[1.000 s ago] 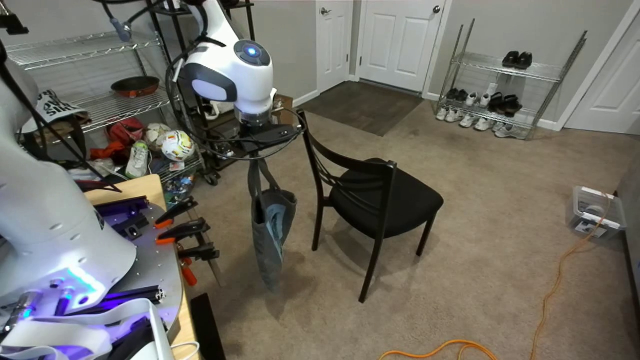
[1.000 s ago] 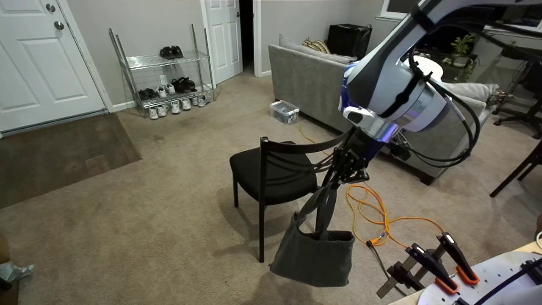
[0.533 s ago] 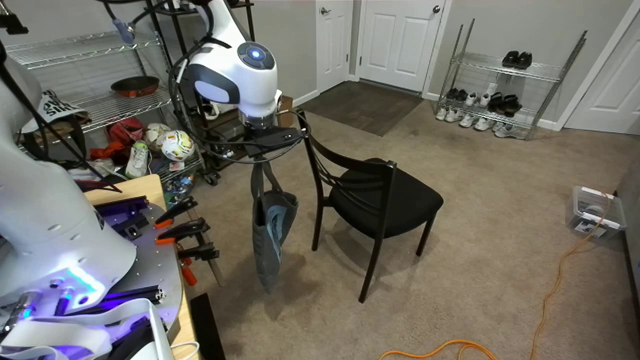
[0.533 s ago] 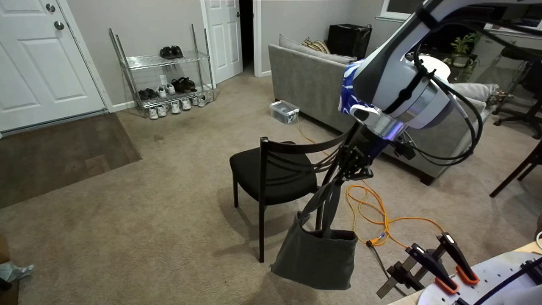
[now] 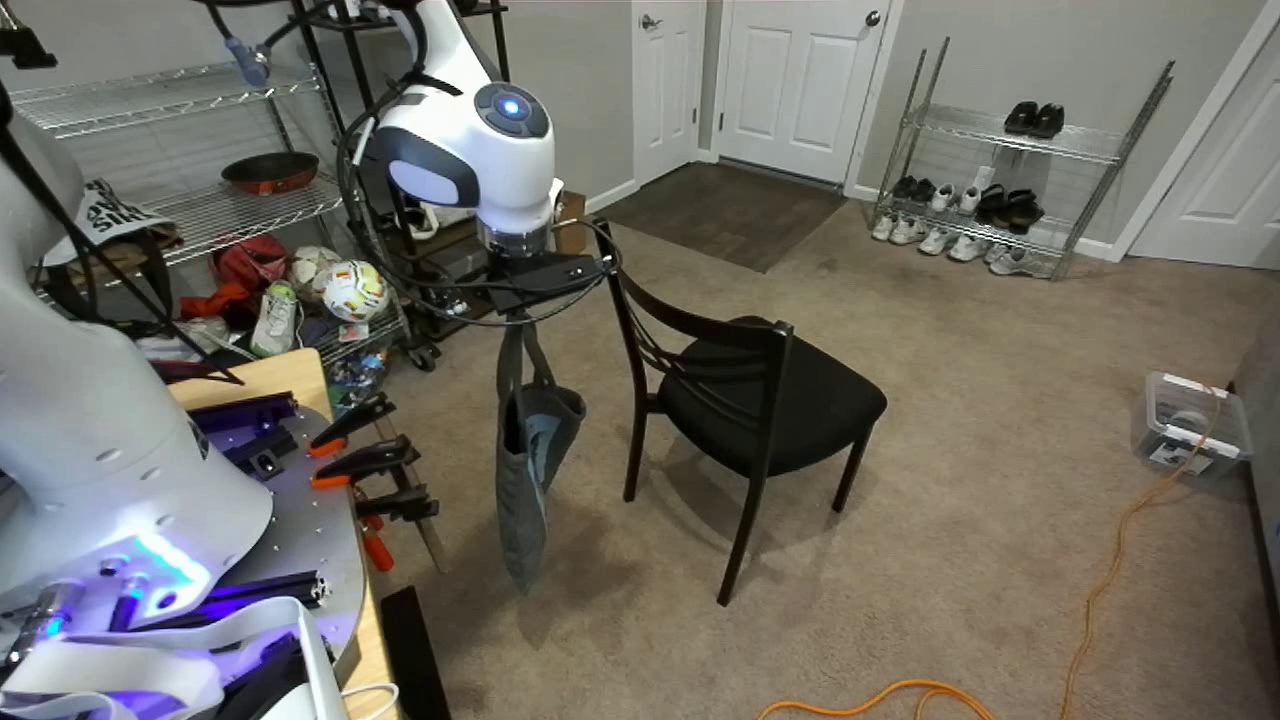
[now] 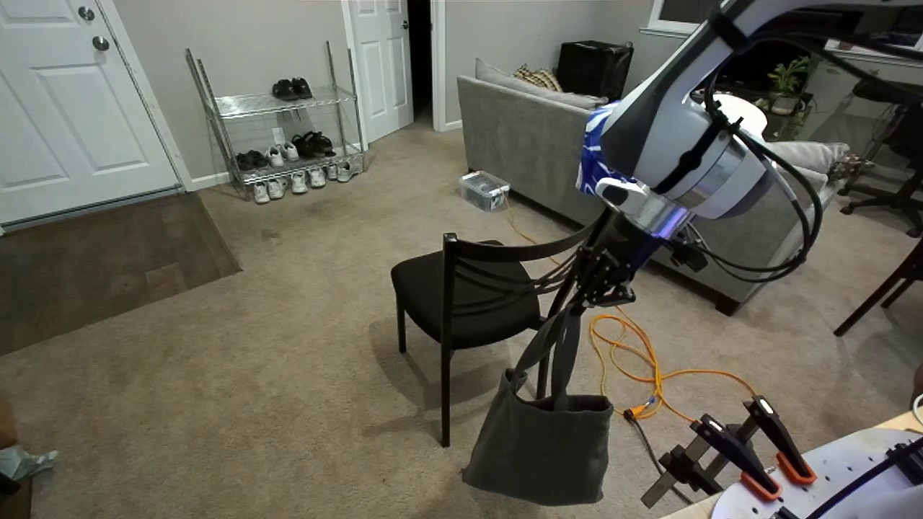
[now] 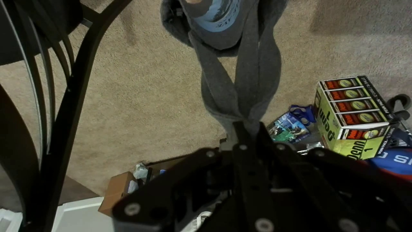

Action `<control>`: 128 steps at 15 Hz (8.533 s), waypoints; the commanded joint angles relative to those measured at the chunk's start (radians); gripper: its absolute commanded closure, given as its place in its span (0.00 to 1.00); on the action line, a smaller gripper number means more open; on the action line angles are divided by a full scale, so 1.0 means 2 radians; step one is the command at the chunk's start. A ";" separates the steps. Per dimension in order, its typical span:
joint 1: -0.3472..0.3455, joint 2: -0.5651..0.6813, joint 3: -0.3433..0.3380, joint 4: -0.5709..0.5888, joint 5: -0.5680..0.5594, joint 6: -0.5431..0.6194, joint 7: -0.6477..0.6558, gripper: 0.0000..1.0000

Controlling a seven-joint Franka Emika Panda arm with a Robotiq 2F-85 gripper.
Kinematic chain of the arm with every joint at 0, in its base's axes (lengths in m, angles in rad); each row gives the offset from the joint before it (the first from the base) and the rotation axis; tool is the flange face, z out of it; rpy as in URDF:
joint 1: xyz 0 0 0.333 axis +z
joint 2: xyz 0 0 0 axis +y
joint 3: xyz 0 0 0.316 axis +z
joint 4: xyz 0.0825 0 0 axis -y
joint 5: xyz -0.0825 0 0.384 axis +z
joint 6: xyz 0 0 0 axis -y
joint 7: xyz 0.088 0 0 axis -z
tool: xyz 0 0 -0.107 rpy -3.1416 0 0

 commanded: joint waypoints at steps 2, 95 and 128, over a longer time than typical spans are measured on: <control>0.000 0.000 0.000 0.000 0.000 0.000 0.000 0.92; -0.115 0.208 -0.358 0.516 -0.193 -0.401 0.135 0.98; -0.140 0.139 -0.288 0.347 -0.242 -0.267 0.170 0.98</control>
